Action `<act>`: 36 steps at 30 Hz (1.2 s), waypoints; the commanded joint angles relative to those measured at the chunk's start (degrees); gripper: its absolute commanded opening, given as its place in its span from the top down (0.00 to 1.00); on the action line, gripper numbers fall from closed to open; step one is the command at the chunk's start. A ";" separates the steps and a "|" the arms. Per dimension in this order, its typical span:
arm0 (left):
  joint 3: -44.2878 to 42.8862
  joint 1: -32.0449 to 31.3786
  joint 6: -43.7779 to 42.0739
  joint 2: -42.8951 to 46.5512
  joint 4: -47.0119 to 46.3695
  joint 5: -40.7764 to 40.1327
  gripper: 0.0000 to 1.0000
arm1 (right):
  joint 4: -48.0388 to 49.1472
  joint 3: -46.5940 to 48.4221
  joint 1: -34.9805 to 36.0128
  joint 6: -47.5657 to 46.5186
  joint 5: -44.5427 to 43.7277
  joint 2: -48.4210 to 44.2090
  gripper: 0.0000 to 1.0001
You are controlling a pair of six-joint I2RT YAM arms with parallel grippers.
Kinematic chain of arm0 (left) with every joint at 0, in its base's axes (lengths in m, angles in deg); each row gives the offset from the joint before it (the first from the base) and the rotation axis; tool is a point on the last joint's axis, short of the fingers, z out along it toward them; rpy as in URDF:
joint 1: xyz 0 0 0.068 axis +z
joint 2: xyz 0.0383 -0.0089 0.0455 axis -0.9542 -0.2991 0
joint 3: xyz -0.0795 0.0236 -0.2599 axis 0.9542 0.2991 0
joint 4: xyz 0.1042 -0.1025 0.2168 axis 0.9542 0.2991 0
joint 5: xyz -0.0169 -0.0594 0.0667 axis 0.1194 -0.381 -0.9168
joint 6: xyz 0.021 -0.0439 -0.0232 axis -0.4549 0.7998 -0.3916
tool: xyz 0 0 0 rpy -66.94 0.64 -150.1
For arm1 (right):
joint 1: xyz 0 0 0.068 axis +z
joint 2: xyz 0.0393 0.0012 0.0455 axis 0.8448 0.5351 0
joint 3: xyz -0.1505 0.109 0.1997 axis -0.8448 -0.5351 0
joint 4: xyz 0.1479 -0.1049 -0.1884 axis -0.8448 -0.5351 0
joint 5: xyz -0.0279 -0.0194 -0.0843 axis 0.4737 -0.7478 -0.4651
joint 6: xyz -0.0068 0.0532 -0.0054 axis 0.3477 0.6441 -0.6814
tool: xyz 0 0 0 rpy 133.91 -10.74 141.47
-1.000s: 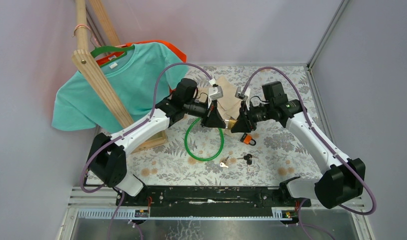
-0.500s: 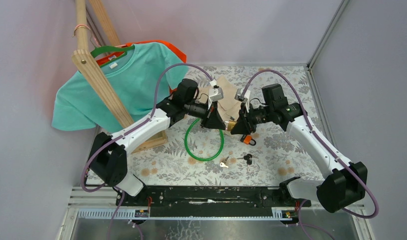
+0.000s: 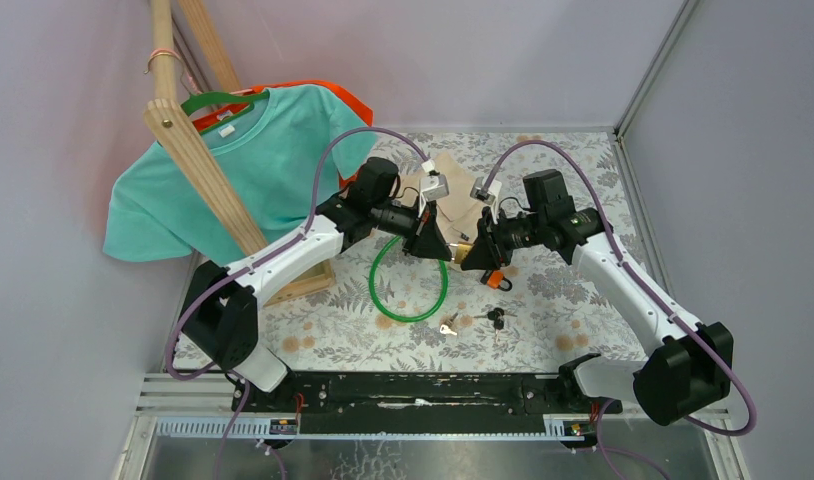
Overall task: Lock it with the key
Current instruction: Lock the lock.
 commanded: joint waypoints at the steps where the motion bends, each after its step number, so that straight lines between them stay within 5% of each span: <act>1: -2.06 -8.58 7.71 -0.77 -14.10 6.98 1.00 | 22.85 1.82 3.43 4.91 4.80 1.05 1.00; 6: 0.90 -8.64 14.40 -0.76 -22.47 7.96 1.00 | 23.81 1.89 3.49 5.99 4.66 1.31 1.00; 13: 1.35 -8.72 13.61 -0.72 -22.53 7.68 1.00 | 24.46 1.94 3.47 6.64 5.09 1.43 1.00; 26: -4.92 -12.51 0.34 -2.95 -6.50 8.02 1.00 | 25.07 1.80 3.45 6.08 6.23 1.51 1.00; 36: -3.98 -12.53 -2.18 -2.44 -5.09 7.91 1.00 | 23.06 0.42 1.36 3.50 5.30 -0.66 1.00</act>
